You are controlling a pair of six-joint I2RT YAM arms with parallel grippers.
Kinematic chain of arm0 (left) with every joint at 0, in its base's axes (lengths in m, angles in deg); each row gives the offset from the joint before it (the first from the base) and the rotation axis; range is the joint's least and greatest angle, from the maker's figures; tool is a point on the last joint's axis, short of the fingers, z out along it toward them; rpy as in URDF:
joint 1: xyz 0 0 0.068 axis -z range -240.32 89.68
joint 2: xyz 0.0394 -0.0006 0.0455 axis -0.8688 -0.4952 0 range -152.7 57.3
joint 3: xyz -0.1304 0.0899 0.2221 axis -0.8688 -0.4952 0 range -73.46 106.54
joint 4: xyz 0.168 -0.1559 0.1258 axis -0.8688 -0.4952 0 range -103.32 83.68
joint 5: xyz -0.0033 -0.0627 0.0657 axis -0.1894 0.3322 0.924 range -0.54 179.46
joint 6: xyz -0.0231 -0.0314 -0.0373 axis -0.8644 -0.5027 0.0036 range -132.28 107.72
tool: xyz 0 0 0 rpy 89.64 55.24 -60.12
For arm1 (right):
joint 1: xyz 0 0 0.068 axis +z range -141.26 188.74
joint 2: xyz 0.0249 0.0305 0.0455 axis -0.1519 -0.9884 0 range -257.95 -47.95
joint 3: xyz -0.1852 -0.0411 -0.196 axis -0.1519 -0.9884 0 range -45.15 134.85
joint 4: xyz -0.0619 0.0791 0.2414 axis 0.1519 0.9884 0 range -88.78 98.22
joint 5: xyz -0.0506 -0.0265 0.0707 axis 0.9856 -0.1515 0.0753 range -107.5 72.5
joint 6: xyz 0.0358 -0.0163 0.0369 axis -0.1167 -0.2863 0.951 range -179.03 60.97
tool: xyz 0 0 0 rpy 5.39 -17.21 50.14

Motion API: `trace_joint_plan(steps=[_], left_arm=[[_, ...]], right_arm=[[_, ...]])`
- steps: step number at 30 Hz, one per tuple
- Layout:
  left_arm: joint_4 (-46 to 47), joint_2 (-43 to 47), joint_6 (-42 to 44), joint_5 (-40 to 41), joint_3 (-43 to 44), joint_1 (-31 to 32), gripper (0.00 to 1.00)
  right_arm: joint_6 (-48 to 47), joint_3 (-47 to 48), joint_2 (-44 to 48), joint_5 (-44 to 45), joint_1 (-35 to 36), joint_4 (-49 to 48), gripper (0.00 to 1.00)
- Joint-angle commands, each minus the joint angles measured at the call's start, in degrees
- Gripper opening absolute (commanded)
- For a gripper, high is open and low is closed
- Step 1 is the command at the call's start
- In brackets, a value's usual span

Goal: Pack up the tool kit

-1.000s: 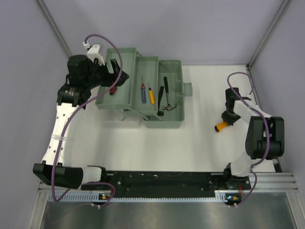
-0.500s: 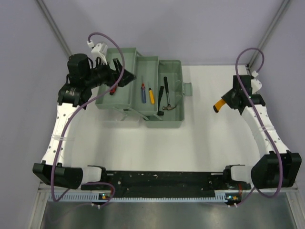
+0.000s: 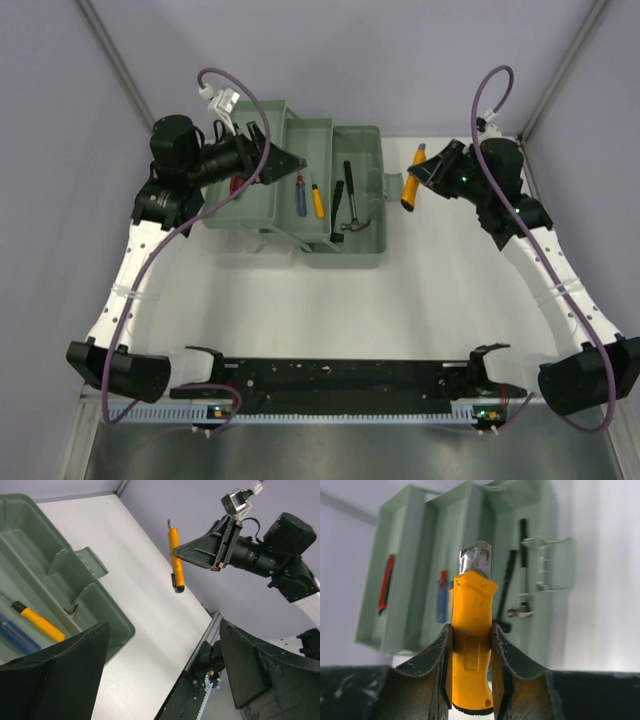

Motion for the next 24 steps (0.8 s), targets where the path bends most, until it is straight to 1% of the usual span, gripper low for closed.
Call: trace_joint_plan(steps=[1,4,6,9,14,17,24], left_arm=[[9.69,3.01,-6.91,-3.39,-0.61,0.93,0.93],[15.40,3.27,-11.91,-5.75,-1.84,1.55,0.93],[22.49,2.92,-15.08,-7.51,-2.98,2.60,0.93],[28.41,2.13,-17.99,-8.57,-4.56,5.58,0.93],[30.62,1.08,-17.56,-8.23,-5.80,10.33,0.93],[31.67,0.81,-17.64,-7.96,-6.85,11.21,0.94],[35.27,-0.77,-19.58,-9.89,-7.64,12.45,0.94]], right_arm=[[-2.29,4.03,1.63,-15.50,3.31,-15.69,0.00],[-1.24,5.26,0.32,-21.48,5.50,-20.97,0.00],[0.34,5.70,-0.65,-25.78,6.48,-25.61,0.00],[3.24,6.84,-2.15,-28.26,8.84,-31.16,0.00],[12.11,8.16,-5.57,-30.55,12.19,-42.32,0.00],[16.16,8.86,-7.59,-31.42,14.21,-47.77,0.00],[22.40,10.62,-11.73,-33.01,17.20,-55.34,0.00]])
